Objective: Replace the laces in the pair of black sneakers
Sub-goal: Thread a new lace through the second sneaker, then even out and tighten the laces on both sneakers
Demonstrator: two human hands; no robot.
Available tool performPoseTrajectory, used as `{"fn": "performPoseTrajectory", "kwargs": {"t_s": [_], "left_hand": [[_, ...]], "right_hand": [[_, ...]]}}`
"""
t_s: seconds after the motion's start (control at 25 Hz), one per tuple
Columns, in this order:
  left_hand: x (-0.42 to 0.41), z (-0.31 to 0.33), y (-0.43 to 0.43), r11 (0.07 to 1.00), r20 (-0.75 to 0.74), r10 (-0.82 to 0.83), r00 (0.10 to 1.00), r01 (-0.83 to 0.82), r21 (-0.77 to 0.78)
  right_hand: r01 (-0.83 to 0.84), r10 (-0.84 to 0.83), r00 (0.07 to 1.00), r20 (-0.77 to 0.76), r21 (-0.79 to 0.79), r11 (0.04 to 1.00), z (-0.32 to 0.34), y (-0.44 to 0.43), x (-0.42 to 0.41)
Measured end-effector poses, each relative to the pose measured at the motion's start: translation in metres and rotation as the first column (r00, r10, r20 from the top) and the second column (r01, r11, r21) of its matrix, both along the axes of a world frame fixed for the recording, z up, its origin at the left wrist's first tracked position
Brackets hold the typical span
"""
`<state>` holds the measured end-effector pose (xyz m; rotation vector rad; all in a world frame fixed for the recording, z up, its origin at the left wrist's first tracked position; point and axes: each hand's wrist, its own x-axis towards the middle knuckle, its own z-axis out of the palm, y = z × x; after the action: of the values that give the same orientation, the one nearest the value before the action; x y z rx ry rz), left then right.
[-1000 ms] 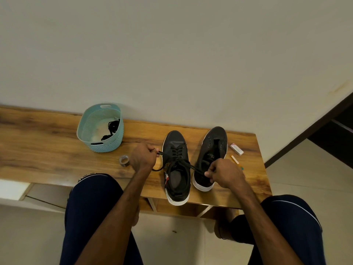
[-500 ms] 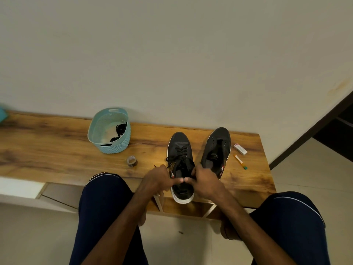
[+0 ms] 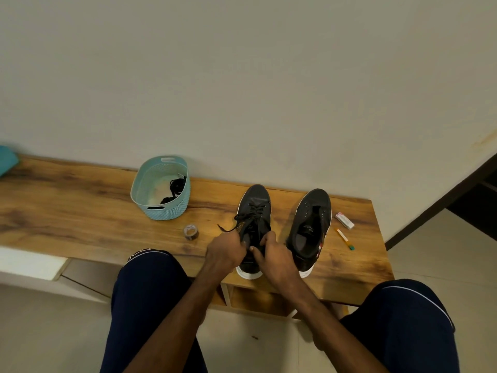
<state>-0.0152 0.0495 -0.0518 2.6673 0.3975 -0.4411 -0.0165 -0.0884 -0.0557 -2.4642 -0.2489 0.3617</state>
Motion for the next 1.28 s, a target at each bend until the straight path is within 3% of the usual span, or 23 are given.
{"fn": "performPoseTrajectory", "kwargs": {"t_s": [0.16,0.32,0.48,0.64,0.88,1.0,1.12,1.28], "left_hand": [[0.011,0.017,0.01,0.993,0.046,-0.009,0.999,0.004,0.119],[0.036,0.048,0.052,0.989,0.23,0.114,0.966,-0.132,0.065],[0.046,0.068,0.098,0.961,0.306,0.239,0.922,-0.269,0.058],[0.055,0.072,0.119,0.938,0.272,0.297,0.915,-0.333,0.095],[0.056,0.062,0.132,0.919,0.297,0.358,0.885,-0.39,0.056],[0.046,0.067,0.153,0.901,0.318,0.395,0.862,-0.431,0.049],[0.045,0.069,0.162,0.876,0.312,0.429,0.848,-0.474,0.085],[0.051,0.066,0.152,0.896,0.258,0.419,0.871,-0.442,0.037]], "right_hand": [[-0.027,0.062,0.988,0.144,-0.235,0.972,0.005,-0.001,0.005],[-0.062,0.123,0.947,0.298,-0.207,0.976,0.017,0.018,0.029],[-0.218,0.286,0.87,0.402,-0.208,0.954,0.03,0.09,0.072],[-0.362,0.467,0.803,0.37,-0.319,0.876,0.04,0.186,0.132],[-0.454,0.606,0.787,0.119,-0.553,0.698,0.022,0.277,0.194],[-0.404,0.704,0.689,0.172,-0.716,0.57,0.002,0.301,0.205],[-0.302,0.744,0.623,0.242,-0.802,0.515,-0.005,0.327,0.209],[-0.327,0.827,0.54,0.16,-0.865,0.381,-0.012,0.356,0.214]]}}
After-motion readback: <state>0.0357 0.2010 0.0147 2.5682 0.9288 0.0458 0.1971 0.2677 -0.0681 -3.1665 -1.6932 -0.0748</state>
